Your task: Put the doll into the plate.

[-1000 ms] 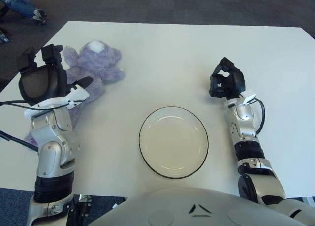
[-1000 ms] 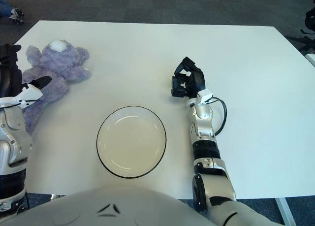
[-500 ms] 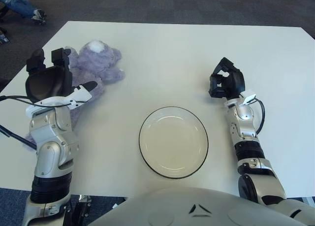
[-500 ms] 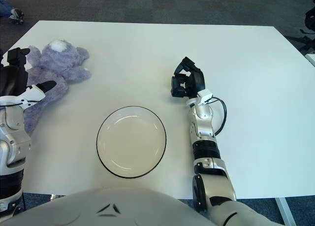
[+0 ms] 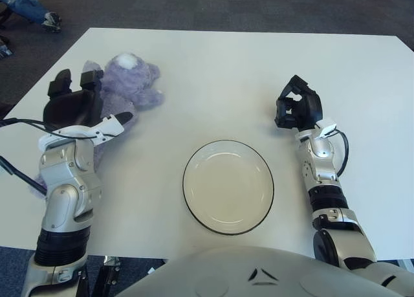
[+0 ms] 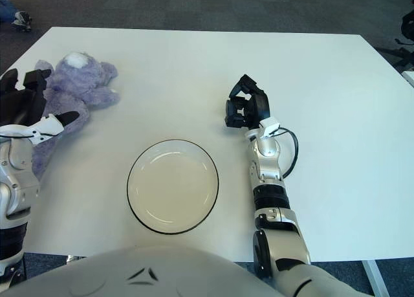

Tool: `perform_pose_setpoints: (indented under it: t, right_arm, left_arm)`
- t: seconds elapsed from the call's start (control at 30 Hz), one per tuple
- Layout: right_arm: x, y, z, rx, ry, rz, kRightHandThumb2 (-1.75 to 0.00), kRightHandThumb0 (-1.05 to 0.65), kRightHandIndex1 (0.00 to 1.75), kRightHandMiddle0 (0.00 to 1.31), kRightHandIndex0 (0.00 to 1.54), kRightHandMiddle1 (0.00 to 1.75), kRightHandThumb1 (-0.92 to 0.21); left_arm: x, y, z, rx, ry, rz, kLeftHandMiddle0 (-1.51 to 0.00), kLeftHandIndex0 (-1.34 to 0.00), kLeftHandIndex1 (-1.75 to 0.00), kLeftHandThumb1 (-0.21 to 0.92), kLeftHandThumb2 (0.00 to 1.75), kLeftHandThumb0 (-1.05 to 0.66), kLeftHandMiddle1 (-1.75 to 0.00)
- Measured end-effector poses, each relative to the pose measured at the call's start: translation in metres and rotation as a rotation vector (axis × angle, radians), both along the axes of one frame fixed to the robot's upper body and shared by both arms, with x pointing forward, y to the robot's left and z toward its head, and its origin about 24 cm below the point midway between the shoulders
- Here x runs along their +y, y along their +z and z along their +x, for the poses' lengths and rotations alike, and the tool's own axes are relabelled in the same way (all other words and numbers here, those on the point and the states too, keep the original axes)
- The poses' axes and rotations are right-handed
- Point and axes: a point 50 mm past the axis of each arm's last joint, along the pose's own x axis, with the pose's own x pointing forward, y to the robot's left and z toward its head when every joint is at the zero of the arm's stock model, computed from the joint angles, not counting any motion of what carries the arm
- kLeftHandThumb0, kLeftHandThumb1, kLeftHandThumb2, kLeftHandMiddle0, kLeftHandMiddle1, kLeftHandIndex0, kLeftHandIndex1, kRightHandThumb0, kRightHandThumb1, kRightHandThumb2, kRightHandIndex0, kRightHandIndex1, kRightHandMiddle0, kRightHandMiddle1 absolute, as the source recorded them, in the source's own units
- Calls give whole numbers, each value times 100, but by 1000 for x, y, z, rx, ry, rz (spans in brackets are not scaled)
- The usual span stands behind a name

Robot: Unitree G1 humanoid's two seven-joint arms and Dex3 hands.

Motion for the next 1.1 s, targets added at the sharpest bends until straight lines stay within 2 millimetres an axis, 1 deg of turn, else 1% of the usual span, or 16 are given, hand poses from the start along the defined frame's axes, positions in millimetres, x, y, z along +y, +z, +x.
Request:
perform_pose_setpoints:
  t: [0.2,0.4,0.67,0.7,0.73,0.8,0.87,0.93,1.07,1.1]
  right_arm:
    - [0,0,0,-2,1,0,-126,-47,175,58,125,175,-36]
    - [0,2,-1,-5,2,0,-128,-47,175,59,125,175,-35]
    - [0,2,-1,-2,2,1,-128,-47,175,59,126,175,-34]
    - [0,2,-1,-1,2,1,-129,-47,175,59,126,175,-34]
    - [0,1,-1,0,1,1,-129,-47,175,59,126,175,-34]
    - [0,1,-1,2,0,1,-129,-47,175,59,126,175,-34]
    - [0,1,-1,2,2,1,-129,-47,175,59,126,175,-34]
    - [0,1,-1,4,2,1,-129,-47,175,59,126,175,-34]
    - [0,2,-1,5,2,-1,-130,-47,175,60,126,175,-34]
    - [0,2,-1,4,3,-1,-130,-48,175,60,127,175,-33]
  left_arm:
    - [1,-8,5,50,-13,-22,0,0,-32,92,54,-105,0]
    - [1,-11,8,90,-14,-35,0,0,-22,92,56,-105,0]
    - [3,-14,12,119,5,-65,0,0,-14,92,52,-105,0]
    - [3,-15,12,122,7,-67,-5,0,-30,92,54,-105,-3]
    - [3,-15,12,123,5,-76,-8,0,-41,92,55,-105,-5]
    - [4,-18,13,115,5,-83,-5,0,-46,88,52,-102,-4]
    - [5,-24,16,101,15,-75,-3,0,-42,87,49,-101,-4]
    - [6,-28,16,103,27,-75,-1,0,-34,87,46,-100,-4]
    - [5,-29,17,102,35,-74,0,0,-19,88,42,-99,-7]
    - [5,-29,18,101,35,-74,0,0,-17,88,41,-99,-7]
